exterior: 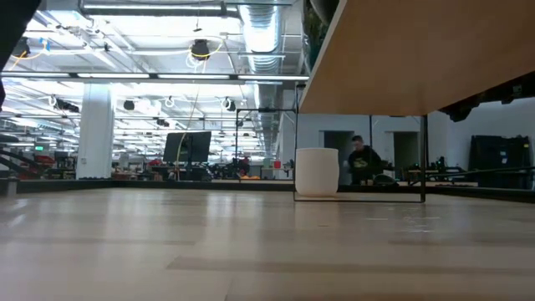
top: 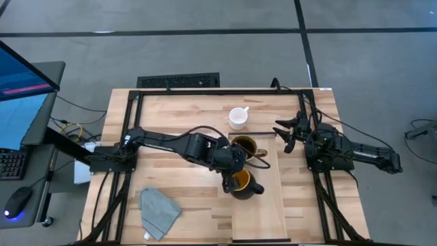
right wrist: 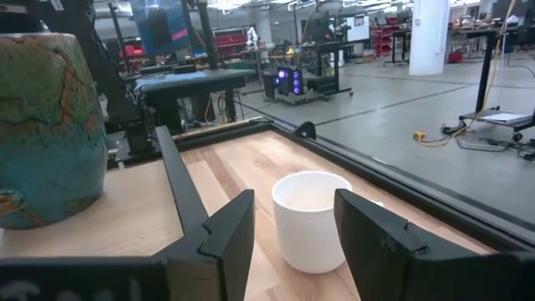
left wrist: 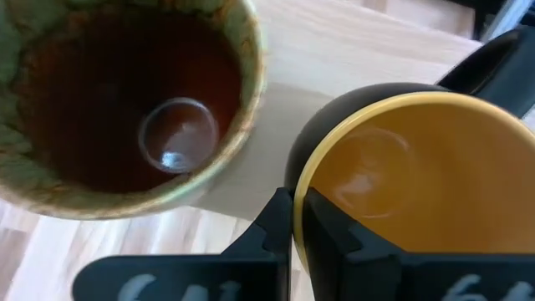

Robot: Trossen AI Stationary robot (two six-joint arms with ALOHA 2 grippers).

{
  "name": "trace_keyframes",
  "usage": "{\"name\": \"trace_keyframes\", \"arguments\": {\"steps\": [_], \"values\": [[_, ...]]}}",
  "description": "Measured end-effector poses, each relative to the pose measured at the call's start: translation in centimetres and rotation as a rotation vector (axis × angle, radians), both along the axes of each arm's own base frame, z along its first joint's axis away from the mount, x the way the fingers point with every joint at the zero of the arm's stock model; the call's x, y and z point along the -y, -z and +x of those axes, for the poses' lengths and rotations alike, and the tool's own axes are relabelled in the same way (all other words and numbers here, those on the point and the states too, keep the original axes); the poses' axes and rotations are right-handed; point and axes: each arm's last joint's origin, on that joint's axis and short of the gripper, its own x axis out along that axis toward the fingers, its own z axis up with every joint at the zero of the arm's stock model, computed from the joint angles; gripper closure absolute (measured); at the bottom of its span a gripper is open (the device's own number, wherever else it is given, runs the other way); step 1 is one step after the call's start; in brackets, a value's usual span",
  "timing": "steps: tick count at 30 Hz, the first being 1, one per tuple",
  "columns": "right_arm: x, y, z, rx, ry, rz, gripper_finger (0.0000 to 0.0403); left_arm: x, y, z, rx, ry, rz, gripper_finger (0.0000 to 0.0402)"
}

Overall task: Stack small to large cups/mugs on shelf
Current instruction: Put the black mug on the shelf

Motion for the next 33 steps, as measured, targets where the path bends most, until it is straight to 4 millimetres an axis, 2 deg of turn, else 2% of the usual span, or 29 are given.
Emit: {"name": "trace_keyframes", "arguments": {"steps": [13,33], "values": [[0.01,0.06,0.05,-0.008,-0.001,0.002,0.0214,-0.69,0.52,0.50,-0.027,0.002,-0.053,0.0400],[0.01,0.06,0.04,-0.007,-0.001,0.002,0.0214,-0.80,0.30,0.85,-0.002,0.011,-0.136,0.0366]]}}
